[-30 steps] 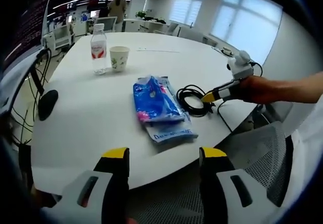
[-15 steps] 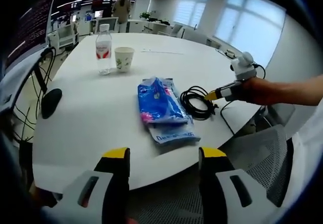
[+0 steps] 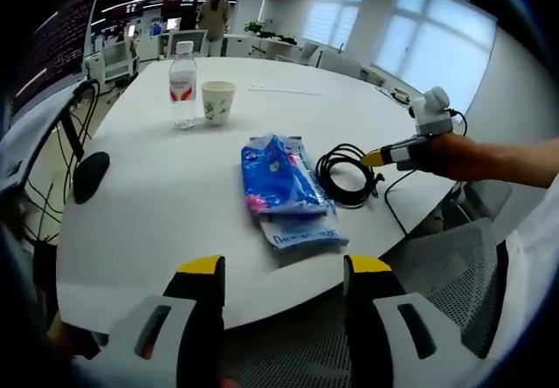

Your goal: Arrange the tabletop items into an orderly group along one side of the table until the central work area is clear of visible clutter.

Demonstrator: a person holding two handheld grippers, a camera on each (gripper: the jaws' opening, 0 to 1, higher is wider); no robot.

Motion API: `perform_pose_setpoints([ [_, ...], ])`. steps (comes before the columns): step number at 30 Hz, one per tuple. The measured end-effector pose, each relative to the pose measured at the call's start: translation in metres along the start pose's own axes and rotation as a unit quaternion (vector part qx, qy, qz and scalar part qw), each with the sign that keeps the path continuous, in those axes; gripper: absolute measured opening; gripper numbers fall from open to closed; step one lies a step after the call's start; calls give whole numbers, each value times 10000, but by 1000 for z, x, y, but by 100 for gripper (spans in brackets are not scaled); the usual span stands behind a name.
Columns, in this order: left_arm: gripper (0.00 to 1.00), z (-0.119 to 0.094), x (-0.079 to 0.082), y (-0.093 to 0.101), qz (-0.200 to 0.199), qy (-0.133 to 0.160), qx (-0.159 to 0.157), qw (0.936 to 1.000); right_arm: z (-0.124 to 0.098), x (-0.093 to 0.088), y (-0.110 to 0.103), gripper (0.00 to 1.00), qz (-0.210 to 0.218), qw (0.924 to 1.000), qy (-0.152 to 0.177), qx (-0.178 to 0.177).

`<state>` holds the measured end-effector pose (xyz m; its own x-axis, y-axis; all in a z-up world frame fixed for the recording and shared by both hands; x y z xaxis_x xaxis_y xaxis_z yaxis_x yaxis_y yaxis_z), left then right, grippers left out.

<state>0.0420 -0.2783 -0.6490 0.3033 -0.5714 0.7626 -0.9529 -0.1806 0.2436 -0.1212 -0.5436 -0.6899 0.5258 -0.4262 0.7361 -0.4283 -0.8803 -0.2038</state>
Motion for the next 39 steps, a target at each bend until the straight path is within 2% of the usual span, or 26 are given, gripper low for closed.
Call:
perform_pose_setpoints([
  [9,55,0,-1,0,5,-10,-9,10000,-13,11,-7,0,-147,9996,220,18],
  [13,55,0,-1,0,3,-13,-11,10000,-18,12,-10,0,-276,9993,244,9],
  [20,55,0,-1,0,17,-7,-23,10000,-25,12,-10,0,-256,9992,292,-60],
  [39,55,-1,-3,1,-52,23,-15,10000,-31,28,12,0,-175,9982,467,-326],
])
Point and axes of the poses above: the point that each gripper's makers call its tool centre point, and the gripper's own axes: z roughly forward along the fingers, y roughly to its right, x roughly out of its top, the point moved 6 cm from there along -z, roughly backward along the fingers, and after that the axes turned 6 degrees about y, right-handed, at the moved point
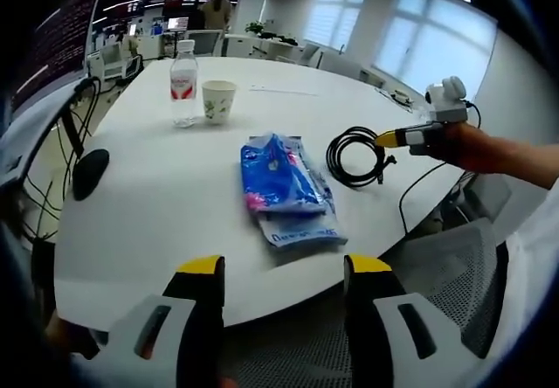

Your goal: Arrange the tabletop items into an orderly group along one side of the table until the central work area is clear of visible clutter.

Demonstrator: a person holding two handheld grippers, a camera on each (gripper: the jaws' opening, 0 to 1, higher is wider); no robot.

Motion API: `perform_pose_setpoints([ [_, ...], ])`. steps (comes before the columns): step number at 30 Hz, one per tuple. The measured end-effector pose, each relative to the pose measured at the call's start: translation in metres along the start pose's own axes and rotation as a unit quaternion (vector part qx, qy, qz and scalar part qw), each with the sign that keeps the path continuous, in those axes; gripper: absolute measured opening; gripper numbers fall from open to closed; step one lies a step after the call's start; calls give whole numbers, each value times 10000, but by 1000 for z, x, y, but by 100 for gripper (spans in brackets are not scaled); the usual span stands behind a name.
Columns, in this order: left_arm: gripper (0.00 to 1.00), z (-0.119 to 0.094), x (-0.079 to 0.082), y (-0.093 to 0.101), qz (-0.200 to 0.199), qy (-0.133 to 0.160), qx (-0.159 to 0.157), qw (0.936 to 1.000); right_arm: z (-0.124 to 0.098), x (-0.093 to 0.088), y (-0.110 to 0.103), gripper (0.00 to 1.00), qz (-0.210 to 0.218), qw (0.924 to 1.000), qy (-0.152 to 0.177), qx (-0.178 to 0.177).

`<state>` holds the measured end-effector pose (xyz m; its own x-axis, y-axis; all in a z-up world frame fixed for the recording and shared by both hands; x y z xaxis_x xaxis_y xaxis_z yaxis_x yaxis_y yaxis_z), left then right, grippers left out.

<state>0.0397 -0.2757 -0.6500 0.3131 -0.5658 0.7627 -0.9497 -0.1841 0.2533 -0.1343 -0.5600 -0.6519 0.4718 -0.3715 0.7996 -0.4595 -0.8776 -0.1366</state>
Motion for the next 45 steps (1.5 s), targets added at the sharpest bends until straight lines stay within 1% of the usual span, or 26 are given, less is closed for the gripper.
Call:
perform_pose_setpoints([
  [6,55,0,0,0,-4,5,-1,10000,4,8,9,0,69,9999,45,-60],
  [13,54,-2,1,0,0,9,19,10000,15,17,18,0,85,9999,35,-113],
  [17,54,-4,-1,1,-17,10,51,10000,22,18,25,0,227,9996,31,-167],
  [21,54,-6,-5,2,-94,-17,100,9999,27,19,30,0,226,9995,-25,-207],
  [29,54,-9,-3,-4,-212,51,271,9994,43,11,47,0,223,9990,-224,-306],
  [40,54,-9,-6,-6,-280,-17,377,9989,53,-5,67,0,479,9972,-431,-375],
  [45,54,-8,-7,-4,-257,-73,371,9990,57,-15,75,0,816,9945,-516,-416],
])
Point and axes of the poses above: the point that each gripper's makers call its tool centre point, and the gripper's own axes: z roughly forward along the fingers, y roughly to its right, x roughly out of its top, the point moved 6 cm from there along -z, roughly backward along the fingers, and after that the axes turned 6 degrees about y, right-handed, at the moved point
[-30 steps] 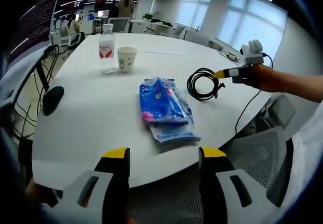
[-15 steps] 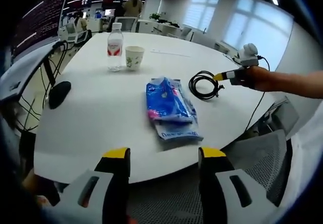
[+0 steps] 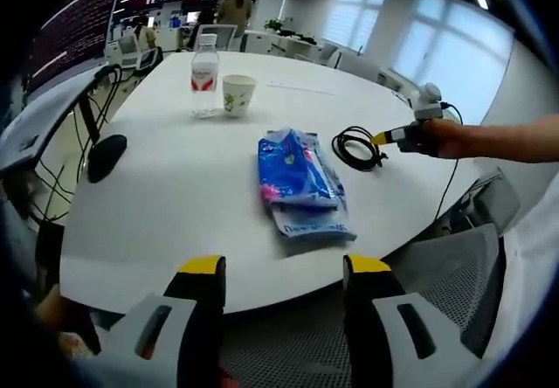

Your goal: Arrange the tabletop items into an orderly group along one side of the table until the central work area is clear of visible clutter.

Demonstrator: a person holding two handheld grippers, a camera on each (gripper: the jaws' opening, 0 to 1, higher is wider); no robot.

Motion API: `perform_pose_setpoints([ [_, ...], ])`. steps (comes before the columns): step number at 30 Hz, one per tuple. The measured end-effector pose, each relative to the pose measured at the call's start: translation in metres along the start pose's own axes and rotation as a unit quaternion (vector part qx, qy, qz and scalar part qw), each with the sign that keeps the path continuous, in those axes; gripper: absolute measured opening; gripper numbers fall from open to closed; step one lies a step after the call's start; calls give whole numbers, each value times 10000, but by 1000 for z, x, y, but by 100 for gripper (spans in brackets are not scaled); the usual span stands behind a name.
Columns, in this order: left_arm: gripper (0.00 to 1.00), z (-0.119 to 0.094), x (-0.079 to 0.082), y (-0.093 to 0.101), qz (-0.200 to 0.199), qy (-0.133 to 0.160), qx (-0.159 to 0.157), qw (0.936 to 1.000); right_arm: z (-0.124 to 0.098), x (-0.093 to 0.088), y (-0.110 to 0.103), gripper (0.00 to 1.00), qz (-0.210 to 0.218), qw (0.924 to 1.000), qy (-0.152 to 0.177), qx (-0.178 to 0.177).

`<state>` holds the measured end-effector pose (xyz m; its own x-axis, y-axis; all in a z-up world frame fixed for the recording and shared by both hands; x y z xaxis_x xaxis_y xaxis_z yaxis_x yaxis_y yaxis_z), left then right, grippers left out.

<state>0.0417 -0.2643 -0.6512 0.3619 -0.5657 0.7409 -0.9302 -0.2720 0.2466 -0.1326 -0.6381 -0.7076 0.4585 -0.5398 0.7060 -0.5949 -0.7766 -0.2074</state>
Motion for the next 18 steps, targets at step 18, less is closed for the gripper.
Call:
perform_pose_setpoints([
  [18,53,-3,0,-3,14,-57,51,10000,13,7,9,0,334,9994,29,-127],
])
Point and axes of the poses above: the point that each gripper's makers call its tool centre point, and the gripper's own axes: z roughly forward along the fingers, y roughly to its right, x roughly out of its top, the point moved 6 cm from there along -z, roughly backward along the fingers, and after that the axes turned 6 degrees about y, right-handed, at the moved point
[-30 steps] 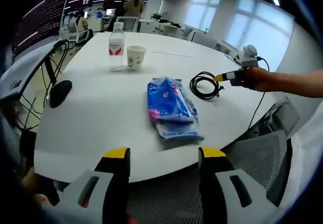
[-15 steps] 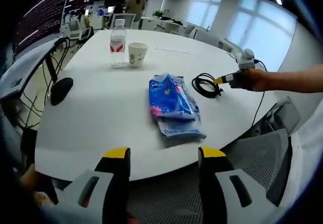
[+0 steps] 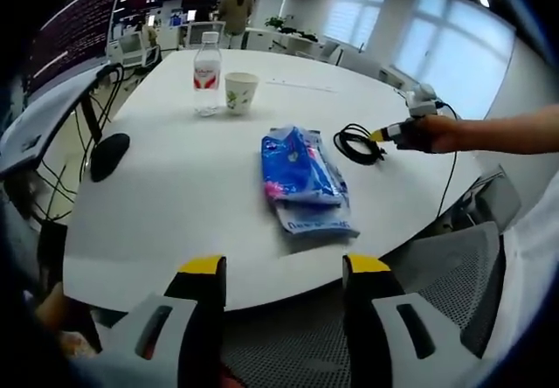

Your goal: Arrange the tabletop items into an orderly group along one side of the table until the central work area is clear of visible clutter.

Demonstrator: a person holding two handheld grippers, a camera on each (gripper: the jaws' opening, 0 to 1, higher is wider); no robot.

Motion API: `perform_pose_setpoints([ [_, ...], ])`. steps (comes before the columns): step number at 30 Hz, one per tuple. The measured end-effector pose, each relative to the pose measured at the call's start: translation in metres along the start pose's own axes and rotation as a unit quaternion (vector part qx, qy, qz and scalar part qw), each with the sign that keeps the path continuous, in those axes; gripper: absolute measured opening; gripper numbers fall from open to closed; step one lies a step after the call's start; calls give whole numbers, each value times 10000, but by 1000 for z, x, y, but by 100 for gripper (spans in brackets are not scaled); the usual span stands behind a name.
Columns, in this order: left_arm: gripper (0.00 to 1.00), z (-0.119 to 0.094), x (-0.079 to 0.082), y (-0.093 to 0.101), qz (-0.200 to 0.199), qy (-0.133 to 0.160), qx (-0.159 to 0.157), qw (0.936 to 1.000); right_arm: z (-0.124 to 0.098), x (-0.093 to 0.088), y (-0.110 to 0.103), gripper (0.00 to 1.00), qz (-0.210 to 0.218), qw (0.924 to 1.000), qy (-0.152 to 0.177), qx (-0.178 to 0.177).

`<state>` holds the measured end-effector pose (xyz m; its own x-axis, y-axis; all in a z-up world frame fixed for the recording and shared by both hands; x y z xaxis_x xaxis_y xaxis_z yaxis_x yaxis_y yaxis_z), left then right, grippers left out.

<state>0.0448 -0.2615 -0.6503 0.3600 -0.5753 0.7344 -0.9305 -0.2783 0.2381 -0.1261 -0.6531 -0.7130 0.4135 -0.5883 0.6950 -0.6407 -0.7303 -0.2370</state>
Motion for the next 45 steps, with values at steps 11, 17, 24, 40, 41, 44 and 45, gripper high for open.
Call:
perform_pose_setpoints([
  [11,53,-1,-2,1,-11,-40,-17,10000,-9,-1,-4,1,-81,9999,40,139],
  [17,53,-2,0,1,-2,9,-13,10000,-22,0,-8,2,-73,9998,129,111],
  [24,53,-1,-1,1,-32,5,-5,10000,-30,-3,-14,3,-197,9996,140,149],
  [40,53,1,2,3,-24,71,-48,10000,-28,-3,-53,7,-698,9951,119,690],
  [41,53,1,2,3,-31,76,-52,10000,-27,-4,-56,7,-723,9947,103,729],
  [44,53,0,2,3,-29,73,-50,10000,-25,-6,-63,7,-806,9935,64,806],
  [45,53,-1,2,2,-43,75,-46,10000,-24,-6,-67,7,-829,9930,54,845],
])
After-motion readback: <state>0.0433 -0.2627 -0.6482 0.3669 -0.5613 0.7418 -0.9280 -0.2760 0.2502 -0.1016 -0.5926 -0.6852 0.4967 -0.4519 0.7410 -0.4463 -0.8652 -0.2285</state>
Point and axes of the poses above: the point that each gripper's makers call its tool centre point, and the gripper's own axes: z roughly forward along the fingers, y roughly to its right, x roughly out of its top, the point moved 6 cm from there along -z, roughly backward along the fingers, and after that the axes turned 6 degrees about y, right-handed, at the moved point
